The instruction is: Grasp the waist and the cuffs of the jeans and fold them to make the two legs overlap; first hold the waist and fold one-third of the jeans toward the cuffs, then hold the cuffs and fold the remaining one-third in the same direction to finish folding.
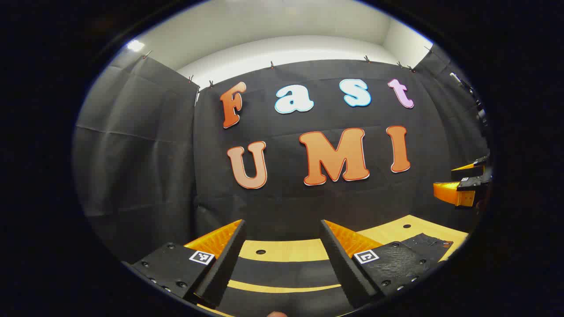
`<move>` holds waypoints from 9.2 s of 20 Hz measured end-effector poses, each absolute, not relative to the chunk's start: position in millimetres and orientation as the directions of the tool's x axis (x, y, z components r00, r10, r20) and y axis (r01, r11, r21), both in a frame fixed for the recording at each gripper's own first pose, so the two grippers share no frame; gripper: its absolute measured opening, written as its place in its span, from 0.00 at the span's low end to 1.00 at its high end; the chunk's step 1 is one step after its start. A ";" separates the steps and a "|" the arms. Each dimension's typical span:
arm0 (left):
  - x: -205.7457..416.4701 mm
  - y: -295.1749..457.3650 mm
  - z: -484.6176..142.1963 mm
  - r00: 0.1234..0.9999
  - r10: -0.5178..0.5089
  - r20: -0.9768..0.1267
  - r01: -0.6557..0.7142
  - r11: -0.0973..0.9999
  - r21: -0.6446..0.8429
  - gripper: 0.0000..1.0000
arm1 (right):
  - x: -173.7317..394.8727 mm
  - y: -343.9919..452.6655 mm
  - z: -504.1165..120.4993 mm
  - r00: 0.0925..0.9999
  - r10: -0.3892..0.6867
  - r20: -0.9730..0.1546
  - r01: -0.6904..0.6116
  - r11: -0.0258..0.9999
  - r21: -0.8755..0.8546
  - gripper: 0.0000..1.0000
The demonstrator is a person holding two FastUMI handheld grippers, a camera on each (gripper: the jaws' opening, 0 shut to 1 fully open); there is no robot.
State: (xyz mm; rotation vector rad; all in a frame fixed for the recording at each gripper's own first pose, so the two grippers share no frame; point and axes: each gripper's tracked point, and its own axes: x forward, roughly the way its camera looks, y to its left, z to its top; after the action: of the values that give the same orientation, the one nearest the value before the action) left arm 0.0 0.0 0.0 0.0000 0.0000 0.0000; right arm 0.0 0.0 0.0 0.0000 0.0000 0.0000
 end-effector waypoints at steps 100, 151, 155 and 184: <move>62.7 241.1 -376.3 0.337 -0.097 -0.937 -0.738 0.591 -0.326 0.01 | 19.1 -197.2 -377.4 0.536 0.107 -0.837 0.797 0.261 0.544 0.05; 383.5 240.5 -390.6 0.316 -0.081 -0.945 -0.608 0.748 -0.267 0.11 | 242.7 -187.6 -346.9 0.483 0.268 -0.833 0.842 0.117 0.526 0.05; 410.9 252.2 -374.1 0.422 -0.005 -0.907 -0.541 0.801 -0.256 0.33 | 268.3 -188.7 -325.1 0.577 0.267 -0.772 0.784 0.085 0.615 0.13; 292.5 88.4 1.4 0.984 -0.073 -0.160 0.061 0.995 -0.082 0.98 | 162.1 -185.1 -397.3 0.486 0.085 -0.870 0.709 0.543 0.450 0.97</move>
State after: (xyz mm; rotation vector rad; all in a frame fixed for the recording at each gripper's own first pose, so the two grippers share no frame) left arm 292.5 88.4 1.4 -0.0769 0.1639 -0.0675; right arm 162.1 -185.1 -397.3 0.9410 1.0106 -0.4571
